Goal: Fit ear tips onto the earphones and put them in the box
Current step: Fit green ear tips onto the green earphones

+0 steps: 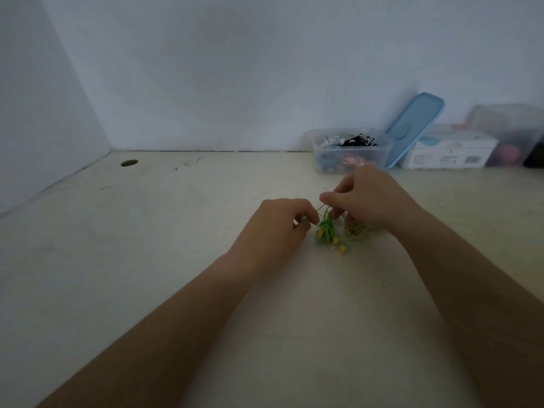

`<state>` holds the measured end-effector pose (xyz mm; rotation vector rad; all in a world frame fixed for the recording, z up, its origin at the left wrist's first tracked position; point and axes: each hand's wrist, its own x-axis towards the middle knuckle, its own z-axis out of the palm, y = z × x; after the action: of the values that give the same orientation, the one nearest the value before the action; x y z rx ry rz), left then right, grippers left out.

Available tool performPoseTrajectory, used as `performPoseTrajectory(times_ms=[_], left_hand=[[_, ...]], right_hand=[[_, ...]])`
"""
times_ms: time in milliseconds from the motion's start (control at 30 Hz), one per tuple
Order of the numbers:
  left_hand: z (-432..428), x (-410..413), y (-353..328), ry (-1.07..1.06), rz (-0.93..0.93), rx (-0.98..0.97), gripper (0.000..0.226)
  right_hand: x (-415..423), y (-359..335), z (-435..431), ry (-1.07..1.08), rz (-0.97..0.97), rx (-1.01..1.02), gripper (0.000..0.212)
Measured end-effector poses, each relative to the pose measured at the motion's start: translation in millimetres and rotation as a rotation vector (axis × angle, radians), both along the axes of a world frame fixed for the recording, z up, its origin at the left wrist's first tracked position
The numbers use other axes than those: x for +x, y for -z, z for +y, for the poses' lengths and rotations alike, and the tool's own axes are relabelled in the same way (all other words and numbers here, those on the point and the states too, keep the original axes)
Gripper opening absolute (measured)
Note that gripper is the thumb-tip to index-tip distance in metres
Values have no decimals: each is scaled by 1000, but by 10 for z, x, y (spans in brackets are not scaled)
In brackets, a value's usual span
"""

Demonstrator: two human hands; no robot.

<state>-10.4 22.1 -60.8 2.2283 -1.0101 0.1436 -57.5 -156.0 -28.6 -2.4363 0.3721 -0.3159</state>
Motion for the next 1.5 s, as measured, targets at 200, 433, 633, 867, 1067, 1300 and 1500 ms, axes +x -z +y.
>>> performPoseTrajectory(times_ms=[200,433,633,867,1067,1300,1500], left_hand=[[-65,-66,11,15,82,0,21],[-46,-47,7,12,43,-73,20],[-25,-5,-185,-67,132,-195,28],[-350,306,-629,-47,98,-219,32],[-1005,733,-783,-12,8,-196,32],[-1608,1352,-773,-26,-80,-115,35],[-1753,1652,-666,-61,-41,18,40]], right_hand=[[-28,-31,42,-23,18,189,24],[-50,-71,88,-44,-19,397,20],[-72,-133,99,-79,-228,638,15],[143,-325,-175,30,-378,929,17],[479,-424,-673,233,-453,709,17],[1046,-511,-1210,314,-434,471,15],[1373,-463,-1330,249,-286,188,27]])
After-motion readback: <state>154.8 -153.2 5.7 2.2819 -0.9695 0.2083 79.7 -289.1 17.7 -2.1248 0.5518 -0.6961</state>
